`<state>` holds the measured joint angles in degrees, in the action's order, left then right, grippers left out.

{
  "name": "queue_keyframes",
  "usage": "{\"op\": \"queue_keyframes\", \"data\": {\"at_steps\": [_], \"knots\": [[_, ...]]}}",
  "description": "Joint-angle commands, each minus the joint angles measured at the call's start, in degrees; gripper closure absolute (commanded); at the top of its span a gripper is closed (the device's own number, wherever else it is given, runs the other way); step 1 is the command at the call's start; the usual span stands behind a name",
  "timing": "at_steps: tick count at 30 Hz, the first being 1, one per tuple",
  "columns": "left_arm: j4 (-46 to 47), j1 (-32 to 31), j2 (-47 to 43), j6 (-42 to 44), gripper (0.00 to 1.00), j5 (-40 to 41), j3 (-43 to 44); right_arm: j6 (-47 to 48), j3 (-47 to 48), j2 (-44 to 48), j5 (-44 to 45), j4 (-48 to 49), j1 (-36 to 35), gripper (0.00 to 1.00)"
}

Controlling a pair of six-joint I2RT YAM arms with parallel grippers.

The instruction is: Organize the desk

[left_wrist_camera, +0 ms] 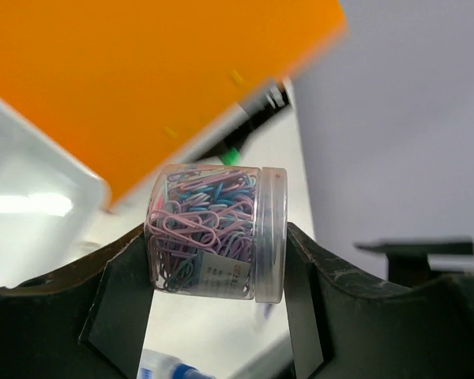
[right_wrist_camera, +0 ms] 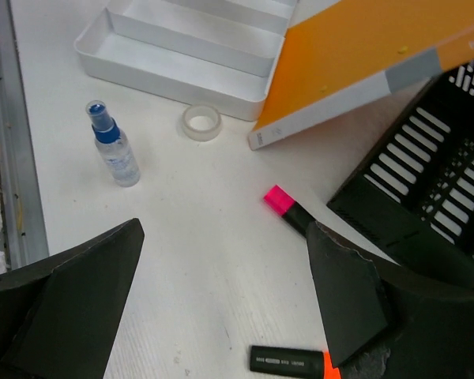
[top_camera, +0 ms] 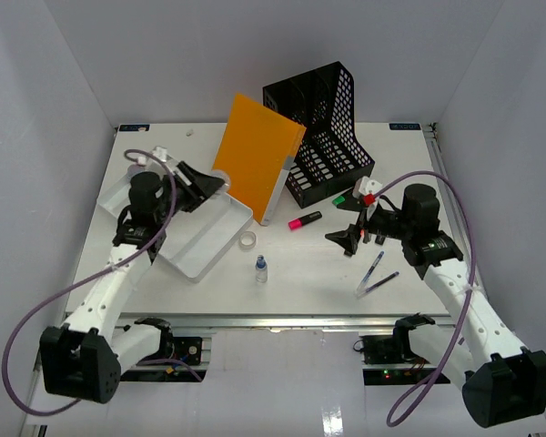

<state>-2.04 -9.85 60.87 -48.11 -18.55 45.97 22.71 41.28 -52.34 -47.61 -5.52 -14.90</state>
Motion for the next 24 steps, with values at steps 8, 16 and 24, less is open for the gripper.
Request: {"op": "queue_keyframes", "data": {"at_steps": [8,16,24], "knots": [[-13.0,29.5,11.1,4.8,1.00,9.6,11.1,-6.9,-6.3,5.9,-9.5,7.7,9.4,0.10],[-17.3,30.9,29.1,9.1,1.00,20.6,25.9,-7.2,-6.0,6.9,-8.7,7.6,10.2,0.10],[-20.8,31.7,42.1,14.2,1.00,26.2,37.8,-7.0,-5.9,7.2,-8.1,7.3,10.3,0.10]]}}
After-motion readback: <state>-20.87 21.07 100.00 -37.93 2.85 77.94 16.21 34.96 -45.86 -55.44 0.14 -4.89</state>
